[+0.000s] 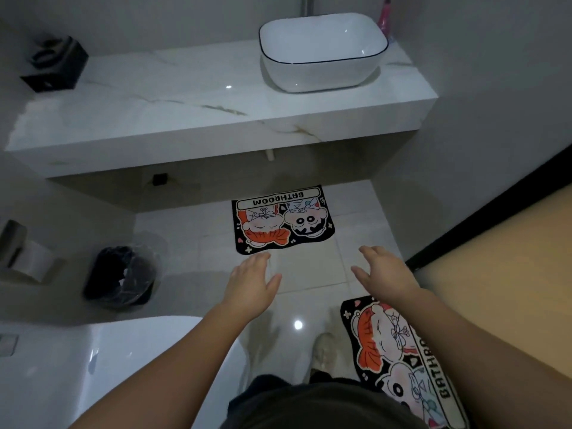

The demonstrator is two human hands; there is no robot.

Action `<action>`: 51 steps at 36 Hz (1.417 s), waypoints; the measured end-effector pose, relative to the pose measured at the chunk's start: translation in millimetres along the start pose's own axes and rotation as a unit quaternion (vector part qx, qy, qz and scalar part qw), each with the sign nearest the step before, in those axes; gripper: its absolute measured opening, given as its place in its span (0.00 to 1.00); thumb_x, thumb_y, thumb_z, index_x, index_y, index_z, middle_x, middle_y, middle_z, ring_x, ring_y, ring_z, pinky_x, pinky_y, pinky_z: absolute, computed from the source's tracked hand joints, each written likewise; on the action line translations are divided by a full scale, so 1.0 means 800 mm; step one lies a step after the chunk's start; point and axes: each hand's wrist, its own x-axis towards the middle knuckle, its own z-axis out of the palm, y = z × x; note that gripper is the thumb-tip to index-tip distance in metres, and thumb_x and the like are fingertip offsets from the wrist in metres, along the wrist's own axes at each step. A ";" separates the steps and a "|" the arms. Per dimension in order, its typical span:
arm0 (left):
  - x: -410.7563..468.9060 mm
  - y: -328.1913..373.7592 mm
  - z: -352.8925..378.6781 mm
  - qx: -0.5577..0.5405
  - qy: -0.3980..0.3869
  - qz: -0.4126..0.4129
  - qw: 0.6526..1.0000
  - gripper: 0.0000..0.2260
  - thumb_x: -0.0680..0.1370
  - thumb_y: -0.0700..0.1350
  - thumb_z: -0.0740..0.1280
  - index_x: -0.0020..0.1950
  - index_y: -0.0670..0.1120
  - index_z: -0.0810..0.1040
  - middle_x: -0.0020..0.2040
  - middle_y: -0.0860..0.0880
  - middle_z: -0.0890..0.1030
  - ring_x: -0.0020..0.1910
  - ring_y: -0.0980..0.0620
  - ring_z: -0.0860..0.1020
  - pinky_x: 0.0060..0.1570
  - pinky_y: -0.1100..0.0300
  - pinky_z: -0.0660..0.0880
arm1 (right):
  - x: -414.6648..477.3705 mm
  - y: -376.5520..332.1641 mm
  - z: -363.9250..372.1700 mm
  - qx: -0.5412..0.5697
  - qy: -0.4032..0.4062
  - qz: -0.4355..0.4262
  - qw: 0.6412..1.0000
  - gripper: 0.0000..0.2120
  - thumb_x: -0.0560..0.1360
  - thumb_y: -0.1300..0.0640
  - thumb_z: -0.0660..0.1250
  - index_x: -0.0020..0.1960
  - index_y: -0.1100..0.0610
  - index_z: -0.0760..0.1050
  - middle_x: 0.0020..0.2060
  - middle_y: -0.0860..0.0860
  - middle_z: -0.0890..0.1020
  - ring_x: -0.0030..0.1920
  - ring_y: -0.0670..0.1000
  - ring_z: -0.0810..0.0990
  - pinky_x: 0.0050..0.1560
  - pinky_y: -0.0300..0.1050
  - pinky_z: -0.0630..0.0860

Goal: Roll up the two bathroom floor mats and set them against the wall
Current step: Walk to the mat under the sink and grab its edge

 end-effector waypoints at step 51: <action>0.371 -0.123 -0.102 0.072 -0.073 0.046 0.994 0.22 0.78 0.51 0.60 0.70 0.46 0.66 0.65 0.47 0.73 0.62 0.48 0.72 0.63 0.53 0.68 | 0.379 -0.105 -0.061 -0.042 -0.093 0.013 0.995 0.25 0.78 0.45 0.58 0.71 0.55 0.64 0.64 0.57 0.73 0.62 0.58 0.73 0.61 0.51 0.71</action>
